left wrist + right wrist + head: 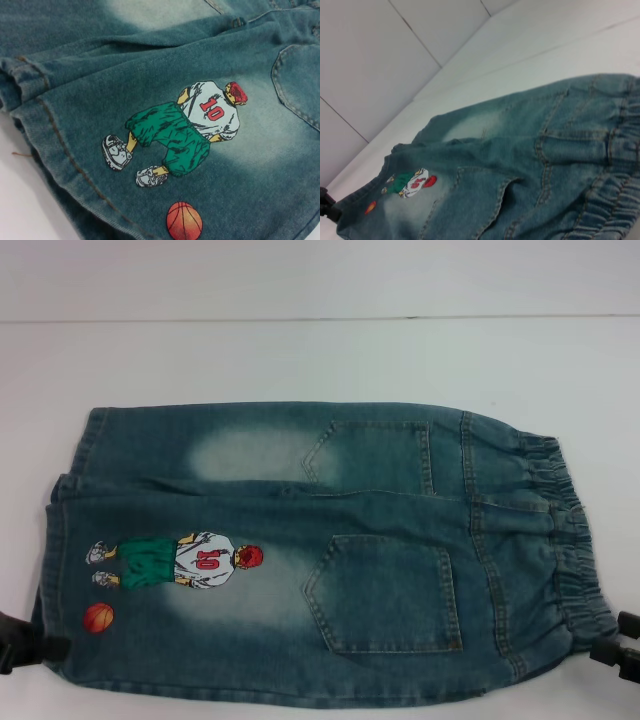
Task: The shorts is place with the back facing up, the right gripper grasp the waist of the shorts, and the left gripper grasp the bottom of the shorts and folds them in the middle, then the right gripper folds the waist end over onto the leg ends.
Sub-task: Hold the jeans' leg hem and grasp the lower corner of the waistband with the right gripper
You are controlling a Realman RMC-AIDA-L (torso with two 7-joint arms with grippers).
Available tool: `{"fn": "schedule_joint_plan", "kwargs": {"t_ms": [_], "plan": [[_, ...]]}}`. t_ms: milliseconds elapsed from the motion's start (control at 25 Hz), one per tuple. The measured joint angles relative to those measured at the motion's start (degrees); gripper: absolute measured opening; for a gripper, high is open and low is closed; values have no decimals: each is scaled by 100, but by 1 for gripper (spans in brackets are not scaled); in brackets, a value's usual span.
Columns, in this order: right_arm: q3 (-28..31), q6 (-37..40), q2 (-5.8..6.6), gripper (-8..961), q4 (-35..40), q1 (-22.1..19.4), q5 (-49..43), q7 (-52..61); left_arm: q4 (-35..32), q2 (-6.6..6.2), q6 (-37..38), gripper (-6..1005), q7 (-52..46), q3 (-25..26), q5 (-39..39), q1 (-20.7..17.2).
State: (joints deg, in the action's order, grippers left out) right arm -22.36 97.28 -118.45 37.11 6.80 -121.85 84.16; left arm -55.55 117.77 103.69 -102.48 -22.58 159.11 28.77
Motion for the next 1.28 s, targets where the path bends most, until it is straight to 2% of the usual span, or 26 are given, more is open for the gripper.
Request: {"fn": "schedule_joint_plan", "kwargs": {"t_ms": [640,880,1280], "plan": [[43,-91,39,914,-134,282,-326,208,10,-9,10,35,-22,0,12,33],[52,-131,110,914,-130,433,-441,337,72,-7,3,36,-26,0,-2,37],[-61,-256,53,914,-158,669,-493,308,158,-17,-29,35,-68,0,-2,97]]}}
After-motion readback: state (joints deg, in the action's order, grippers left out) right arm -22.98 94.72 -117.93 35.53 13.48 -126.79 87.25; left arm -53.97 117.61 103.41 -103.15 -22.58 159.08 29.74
